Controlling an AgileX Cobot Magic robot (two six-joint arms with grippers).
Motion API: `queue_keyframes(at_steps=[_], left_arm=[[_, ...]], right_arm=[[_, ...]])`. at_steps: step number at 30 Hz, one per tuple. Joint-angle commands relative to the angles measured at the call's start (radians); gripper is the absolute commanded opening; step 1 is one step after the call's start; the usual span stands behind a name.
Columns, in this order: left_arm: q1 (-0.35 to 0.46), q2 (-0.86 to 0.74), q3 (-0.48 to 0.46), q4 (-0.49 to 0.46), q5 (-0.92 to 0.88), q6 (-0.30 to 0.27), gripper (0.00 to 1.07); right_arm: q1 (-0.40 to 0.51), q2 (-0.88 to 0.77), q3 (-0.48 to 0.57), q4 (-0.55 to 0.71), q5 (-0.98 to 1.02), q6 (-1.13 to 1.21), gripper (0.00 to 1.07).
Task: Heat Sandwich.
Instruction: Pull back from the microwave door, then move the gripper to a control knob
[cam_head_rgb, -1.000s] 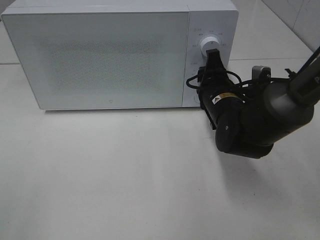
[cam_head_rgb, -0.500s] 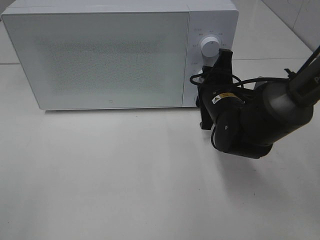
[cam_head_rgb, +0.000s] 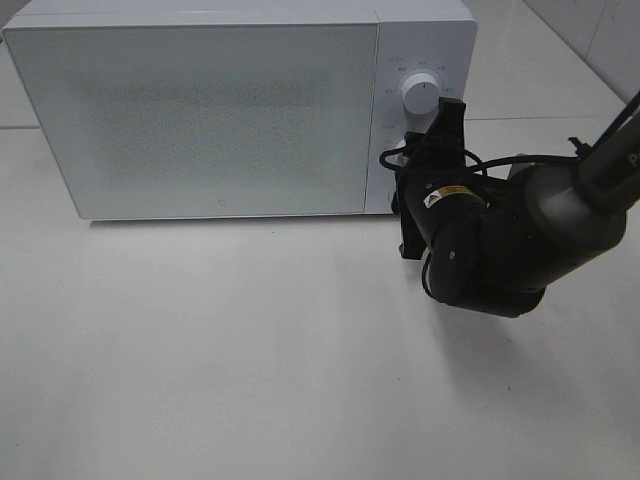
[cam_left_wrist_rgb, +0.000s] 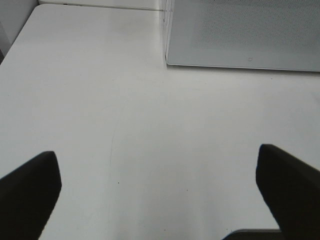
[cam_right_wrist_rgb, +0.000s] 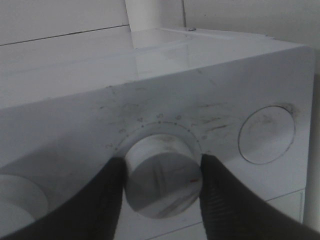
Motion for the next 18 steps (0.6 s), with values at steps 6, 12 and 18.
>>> queue_keyframes(at_steps=[6,12,18], left_arm=[[0.002,-0.016,-0.001,-0.008,-0.014,-0.001,0.99],[0.002,-0.016,-0.001,-0.008,-0.014,-0.001,0.99],[0.002,-0.016,-0.001,-0.008,-0.014,-0.001,0.99]], right_arm=[[0.001,-0.013,-0.03,-0.062,-0.257,-0.033,0.29],[0.001,-0.013,-0.03,-0.047,-0.258,-0.08,0.4],[0.001,-0.013,-0.029,-0.025,-0.258,-0.119,0.53]])
